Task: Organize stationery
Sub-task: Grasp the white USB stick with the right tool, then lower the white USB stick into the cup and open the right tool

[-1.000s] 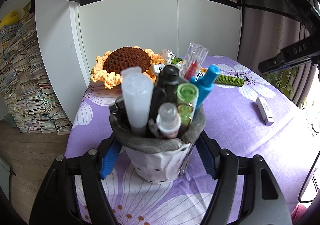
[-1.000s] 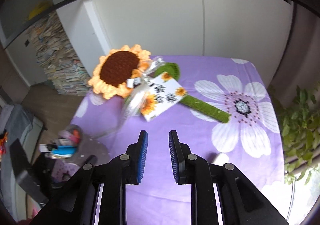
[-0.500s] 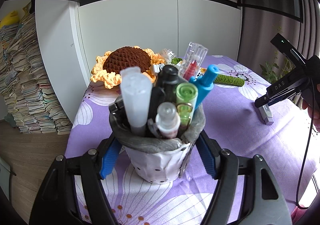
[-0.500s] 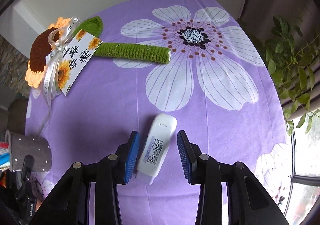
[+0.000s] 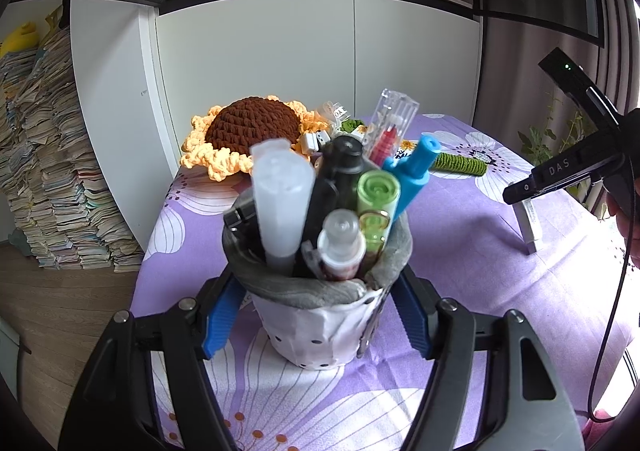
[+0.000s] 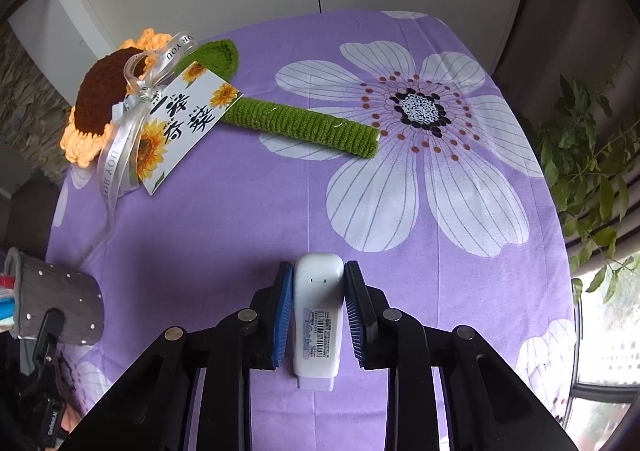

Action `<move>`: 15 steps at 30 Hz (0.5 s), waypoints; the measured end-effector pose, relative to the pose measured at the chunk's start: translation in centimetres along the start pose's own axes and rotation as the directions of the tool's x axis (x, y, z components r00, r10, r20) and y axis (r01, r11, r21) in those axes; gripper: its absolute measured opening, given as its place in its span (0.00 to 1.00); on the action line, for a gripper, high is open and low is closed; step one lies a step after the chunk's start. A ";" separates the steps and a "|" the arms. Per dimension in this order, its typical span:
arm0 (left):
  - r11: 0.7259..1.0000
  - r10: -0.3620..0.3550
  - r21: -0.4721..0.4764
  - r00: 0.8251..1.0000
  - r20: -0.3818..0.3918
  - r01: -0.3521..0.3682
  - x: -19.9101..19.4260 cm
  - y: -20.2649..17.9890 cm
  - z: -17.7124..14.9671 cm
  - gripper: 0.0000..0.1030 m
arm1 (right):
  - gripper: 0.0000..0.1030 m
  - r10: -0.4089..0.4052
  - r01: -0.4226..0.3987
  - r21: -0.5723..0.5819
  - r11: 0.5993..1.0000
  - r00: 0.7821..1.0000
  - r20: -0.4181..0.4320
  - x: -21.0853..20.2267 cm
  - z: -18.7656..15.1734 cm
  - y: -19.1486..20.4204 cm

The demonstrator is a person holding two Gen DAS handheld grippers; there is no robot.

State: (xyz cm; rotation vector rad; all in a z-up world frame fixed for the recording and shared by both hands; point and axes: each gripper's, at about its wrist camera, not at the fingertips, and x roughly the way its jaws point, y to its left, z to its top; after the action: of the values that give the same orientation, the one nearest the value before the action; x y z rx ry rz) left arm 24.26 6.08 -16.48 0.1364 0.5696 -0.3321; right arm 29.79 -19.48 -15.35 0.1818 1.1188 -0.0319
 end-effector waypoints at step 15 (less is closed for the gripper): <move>1.000 -0.018 0.017 1.000 -0.002 0.018 0.1 -0.2 0.1 0.66 | 0.26 0.311 -0.243 -0.258 0.935 0.912 0.268 -12.1 0.3 9.2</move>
State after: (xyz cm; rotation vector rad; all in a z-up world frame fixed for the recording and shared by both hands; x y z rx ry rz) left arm 24.31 5.88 -16.41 0.1481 0.5701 -0.3547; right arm 25.82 -11.28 -3.18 0.1311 0.7715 0.3103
